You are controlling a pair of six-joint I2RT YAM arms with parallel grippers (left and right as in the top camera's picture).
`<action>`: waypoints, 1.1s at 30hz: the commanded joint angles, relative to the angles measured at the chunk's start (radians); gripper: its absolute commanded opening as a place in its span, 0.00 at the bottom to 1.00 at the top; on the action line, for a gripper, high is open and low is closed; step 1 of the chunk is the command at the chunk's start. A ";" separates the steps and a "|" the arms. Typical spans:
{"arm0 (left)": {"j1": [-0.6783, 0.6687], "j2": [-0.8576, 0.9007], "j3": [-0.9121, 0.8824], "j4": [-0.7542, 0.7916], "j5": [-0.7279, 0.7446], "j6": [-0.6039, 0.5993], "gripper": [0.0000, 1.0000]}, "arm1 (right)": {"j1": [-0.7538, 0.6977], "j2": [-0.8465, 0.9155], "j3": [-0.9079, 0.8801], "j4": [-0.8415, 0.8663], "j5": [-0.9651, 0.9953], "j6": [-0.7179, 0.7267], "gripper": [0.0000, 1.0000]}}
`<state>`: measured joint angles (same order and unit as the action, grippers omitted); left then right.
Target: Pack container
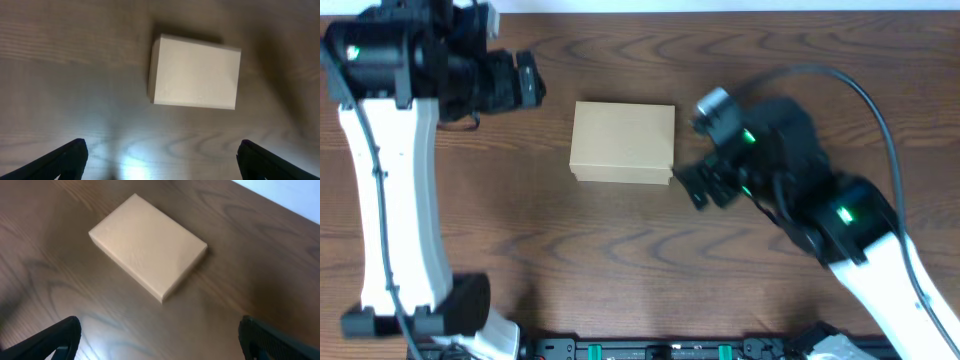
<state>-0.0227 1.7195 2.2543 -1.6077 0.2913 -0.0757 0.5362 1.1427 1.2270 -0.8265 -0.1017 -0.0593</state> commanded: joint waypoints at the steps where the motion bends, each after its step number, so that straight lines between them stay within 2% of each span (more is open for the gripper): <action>1: -0.004 -0.129 -0.153 -0.003 0.016 0.031 0.95 | -0.036 -0.165 -0.121 0.008 -0.054 -0.036 0.99; 10: -0.004 -0.692 -0.797 0.297 0.021 -0.039 0.95 | -0.052 -0.552 -0.290 -0.039 -0.056 -0.035 0.99; 15: -0.004 -1.030 -1.103 0.404 0.021 -0.099 0.95 | -0.052 -0.613 -0.293 -0.057 -0.056 -0.035 0.99; 21: -0.004 -1.367 -1.366 0.494 0.020 -0.187 0.95 | -0.052 -0.612 -0.293 -0.061 -0.056 -0.035 0.99; 26: -0.004 -1.559 -1.544 0.554 0.051 -0.273 0.96 | -0.052 -0.613 -0.293 -0.083 -0.056 -0.035 0.99; 30: -0.004 -1.612 -1.632 0.644 0.175 -0.301 0.95 | -0.052 -0.613 -0.293 -0.121 -0.056 -0.035 0.99; 33: -0.004 -1.611 -1.638 0.669 0.094 -0.267 0.95 | -0.052 -0.613 -0.293 -0.151 -0.056 -0.035 0.99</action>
<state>-0.0235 0.1169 0.6220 -0.9524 0.3962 -0.3420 0.4881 0.5327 0.9390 -0.9623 -0.1501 -0.0845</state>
